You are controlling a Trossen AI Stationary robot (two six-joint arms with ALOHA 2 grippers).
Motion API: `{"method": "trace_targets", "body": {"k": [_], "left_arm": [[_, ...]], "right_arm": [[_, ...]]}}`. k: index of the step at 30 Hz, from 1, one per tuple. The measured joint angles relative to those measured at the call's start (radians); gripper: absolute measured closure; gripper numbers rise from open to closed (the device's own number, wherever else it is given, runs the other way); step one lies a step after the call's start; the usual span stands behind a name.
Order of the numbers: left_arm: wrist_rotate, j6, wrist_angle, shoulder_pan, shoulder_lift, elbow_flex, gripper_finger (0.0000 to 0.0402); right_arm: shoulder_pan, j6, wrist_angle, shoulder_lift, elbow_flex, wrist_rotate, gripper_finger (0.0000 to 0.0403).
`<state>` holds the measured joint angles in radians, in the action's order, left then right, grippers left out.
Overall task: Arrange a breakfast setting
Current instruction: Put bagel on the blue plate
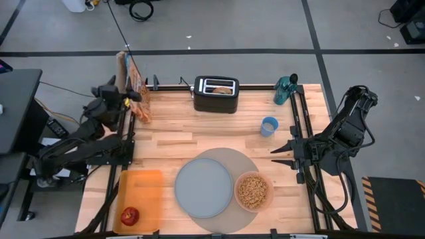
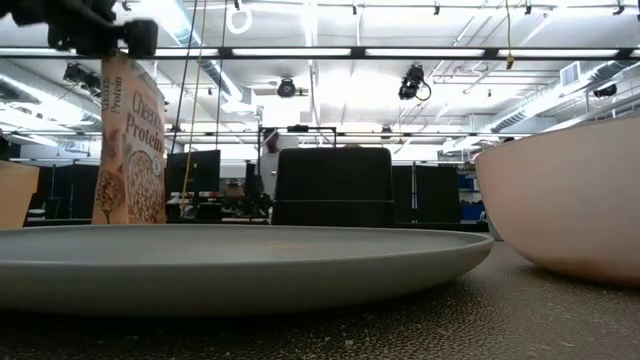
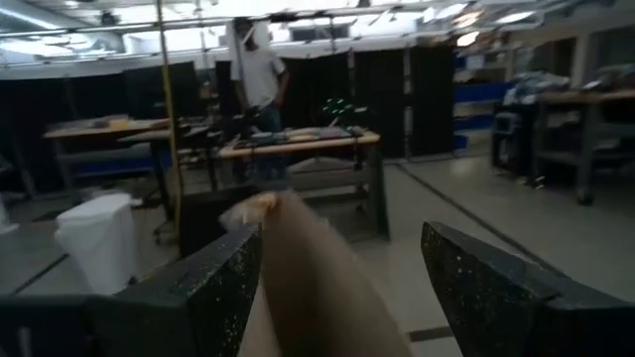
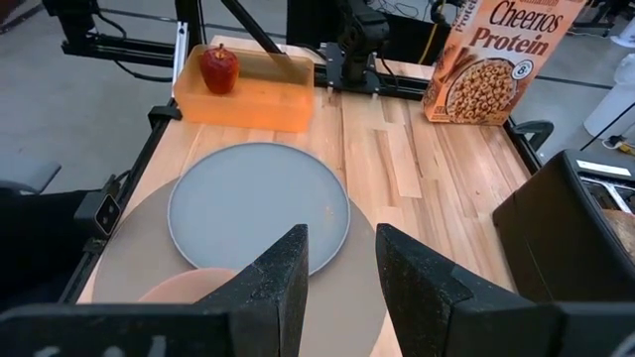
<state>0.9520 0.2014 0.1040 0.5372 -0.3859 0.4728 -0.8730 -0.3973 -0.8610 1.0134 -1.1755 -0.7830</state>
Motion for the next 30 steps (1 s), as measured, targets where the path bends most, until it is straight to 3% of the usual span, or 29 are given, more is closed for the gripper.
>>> {"method": "trace_targets", "body": {"k": [7, 10, 13, 18, 20, 22, 26, 30], "left_arm": [[-0.073, 0.004, -0.028, -0.05, 0.0, 0.109, 0.0117], [-0.169, 0.003, -0.037, -0.069, 0.0, 0.151, 0.0117], [-0.435, -0.007, -0.052, -0.097, 0.0, 0.183, 0.0118], [-1.1, -0.046, -0.055, -0.157, -0.002, 0.197, 0.0131], [-1.228, -0.122, -0.056, -0.181, -0.011, 0.197, 0.0139], [-1.278, -0.179, -0.104, -0.205, -0.015, 0.197, 0.0149], [-1.284, -0.191, -0.229, -0.262, -0.036, 0.179, 0.0169], [-1.201, -0.21, -0.214, -0.326, -0.048, 0.08, 0.0187]], "right_arm": [[0.0, 0.008, 0.0, 0.0, 0.0, -0.003, 0.0275], [0.0, 0.008, 0.0, 0.0, 0.0, -0.007, 0.0275], [0.001, 0.009, -0.001, 0.0, 0.0, -0.01, 0.0275], [0.018, 0.026, -0.001, 0.0, 0.0, -0.01, 0.0275], [0.026, 0.027, -0.001, 0.0, 0.0, -0.01, 0.0275], [0.033, 0.027, -0.001, 0.0, 0.0, -0.009, 0.0275], [0.045, 0.027, -0.001, 0.001, 0.0, -0.009, 0.0275], [0.072, 0.034, -0.002, 0.017, 0.0, -0.009, 0.0275]]}}
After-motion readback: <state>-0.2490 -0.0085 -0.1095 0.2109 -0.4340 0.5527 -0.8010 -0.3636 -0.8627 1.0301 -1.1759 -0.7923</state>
